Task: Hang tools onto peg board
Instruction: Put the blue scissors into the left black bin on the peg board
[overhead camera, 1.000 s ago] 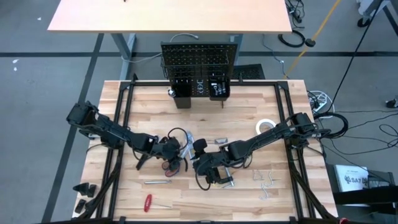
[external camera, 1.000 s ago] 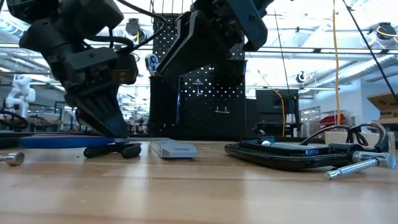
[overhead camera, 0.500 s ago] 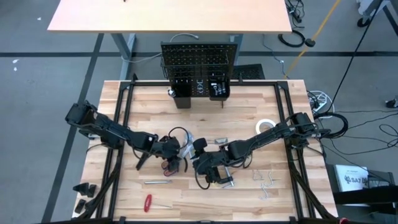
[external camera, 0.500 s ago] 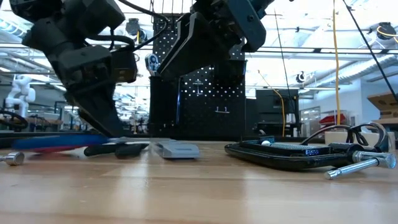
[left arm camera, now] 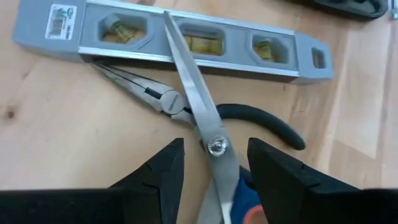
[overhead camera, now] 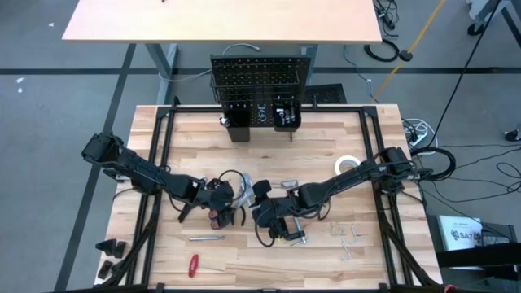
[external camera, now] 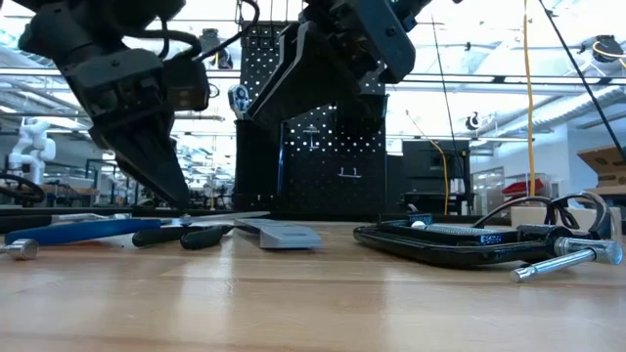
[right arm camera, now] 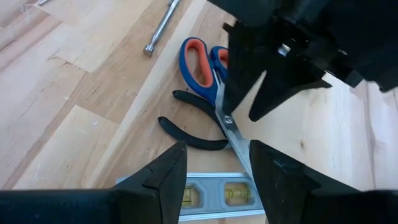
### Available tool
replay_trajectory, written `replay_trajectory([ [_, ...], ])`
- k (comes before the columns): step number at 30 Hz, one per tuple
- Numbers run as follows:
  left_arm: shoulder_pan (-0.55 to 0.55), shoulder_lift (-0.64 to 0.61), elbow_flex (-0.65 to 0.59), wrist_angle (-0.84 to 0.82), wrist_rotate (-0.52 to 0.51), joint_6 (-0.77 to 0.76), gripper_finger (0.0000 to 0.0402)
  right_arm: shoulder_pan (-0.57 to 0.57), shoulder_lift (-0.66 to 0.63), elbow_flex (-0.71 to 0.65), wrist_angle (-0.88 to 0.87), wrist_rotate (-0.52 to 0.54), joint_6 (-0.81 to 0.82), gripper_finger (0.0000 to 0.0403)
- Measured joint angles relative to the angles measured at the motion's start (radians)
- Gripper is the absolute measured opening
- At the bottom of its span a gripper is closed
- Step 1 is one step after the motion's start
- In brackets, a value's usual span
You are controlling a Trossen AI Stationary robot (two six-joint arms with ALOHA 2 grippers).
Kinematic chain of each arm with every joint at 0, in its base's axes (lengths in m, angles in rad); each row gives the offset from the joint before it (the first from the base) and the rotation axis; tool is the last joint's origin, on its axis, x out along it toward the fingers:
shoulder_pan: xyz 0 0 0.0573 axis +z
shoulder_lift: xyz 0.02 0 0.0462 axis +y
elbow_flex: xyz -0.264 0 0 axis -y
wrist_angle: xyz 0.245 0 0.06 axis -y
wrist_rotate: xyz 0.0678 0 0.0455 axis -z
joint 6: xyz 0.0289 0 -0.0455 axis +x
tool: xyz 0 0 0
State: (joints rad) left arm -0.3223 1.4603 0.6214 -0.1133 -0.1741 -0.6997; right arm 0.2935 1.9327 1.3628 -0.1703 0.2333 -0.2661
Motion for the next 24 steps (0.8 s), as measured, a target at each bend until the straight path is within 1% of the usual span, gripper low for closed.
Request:
replay_trajectory([
  [7,-0.021,0.038,0.025,-0.008,-0.019,0.011,0.0173,-0.001,0.0,0.0,0.001,0.0,0.004,0.0166],
  [15,-0.026,0.155,0.032,0.022,-0.038,0.029,0.0173,0.0,0.0,0.0,0.0,0.0,0.019,0.0166],
  [19,-0.026,0.168,0.032,0.027,-0.04,0.035,0.0173,0.0,0.0,0.0,-0.006,0.0,0.019,0.0166],
  [22,-0.026,0.147,0.031,0.027,-0.04,0.052,0.0161,0.0,0.0,0.0,-0.008,0.0,0.019,0.0166],
  [24,-0.025,0.128,0.029,0.017,-0.038,0.06,0.014,0.0,0.0,0.0,-0.008,0.0,0.019,0.0166],
])
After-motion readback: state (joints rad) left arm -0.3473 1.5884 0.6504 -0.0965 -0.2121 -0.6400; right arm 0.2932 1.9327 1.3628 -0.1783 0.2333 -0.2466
